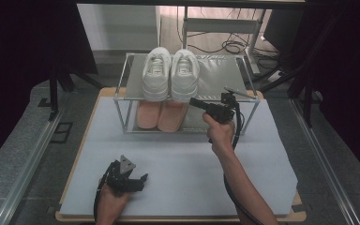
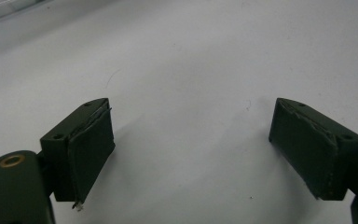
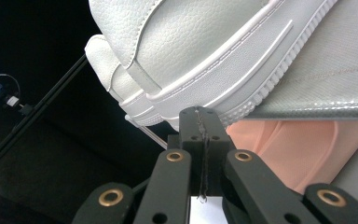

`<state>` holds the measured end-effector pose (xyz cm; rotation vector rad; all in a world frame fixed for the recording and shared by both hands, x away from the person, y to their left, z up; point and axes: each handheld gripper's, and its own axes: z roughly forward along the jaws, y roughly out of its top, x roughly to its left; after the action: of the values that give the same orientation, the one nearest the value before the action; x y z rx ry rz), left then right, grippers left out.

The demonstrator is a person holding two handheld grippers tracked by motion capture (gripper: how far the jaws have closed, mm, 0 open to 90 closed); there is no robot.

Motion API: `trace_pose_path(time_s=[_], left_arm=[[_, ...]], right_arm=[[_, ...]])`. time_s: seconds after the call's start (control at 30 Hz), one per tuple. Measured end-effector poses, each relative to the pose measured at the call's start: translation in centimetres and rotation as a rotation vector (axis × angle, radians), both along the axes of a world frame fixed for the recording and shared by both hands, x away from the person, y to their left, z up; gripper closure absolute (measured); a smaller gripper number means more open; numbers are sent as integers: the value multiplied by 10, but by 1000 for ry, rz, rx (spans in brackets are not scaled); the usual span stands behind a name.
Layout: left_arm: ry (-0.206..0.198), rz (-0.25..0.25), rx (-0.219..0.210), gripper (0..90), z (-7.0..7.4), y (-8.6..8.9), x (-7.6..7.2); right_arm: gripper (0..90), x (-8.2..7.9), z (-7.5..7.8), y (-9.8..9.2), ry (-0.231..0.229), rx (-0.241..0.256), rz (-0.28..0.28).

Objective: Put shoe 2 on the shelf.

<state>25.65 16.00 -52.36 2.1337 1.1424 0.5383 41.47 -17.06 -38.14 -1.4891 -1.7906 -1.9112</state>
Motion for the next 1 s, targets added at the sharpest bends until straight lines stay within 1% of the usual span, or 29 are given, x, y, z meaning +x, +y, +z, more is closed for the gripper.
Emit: trace_pose_path(time_s=[0.13,0.23,0.27,0.33,0.6,0.7,0.87,0.9,1.0], left_arm=[[1,0,-1,136,0,0,0],[0,0,0,136,0,0,0],[1,0,-1,136,0,0,0],[0,0,0,136,0,0,0],[0,0,0,137,0,0,0],[-1,0,0,137,0,0,0],[-2,2,-1,137,0,0,0],[1,-2,5,137,0,0,0],[-1,0,3,137,0,0,0]], right_arm=[[900,0,-2,5,0,-4,10],[900,1,-2,6,3,10,8],[900,1,-3,8,7,6,15],[900,1,-2,9,3,-1,11],[900,2,-3,8,3,6,24],[879,1,-3,6,4,-8,35],[843,-3,-5,-2,-9,-67,47],[836,-3,-6,-3,-9,-68,49],[789,-7,-8,-8,-14,-75,58]])
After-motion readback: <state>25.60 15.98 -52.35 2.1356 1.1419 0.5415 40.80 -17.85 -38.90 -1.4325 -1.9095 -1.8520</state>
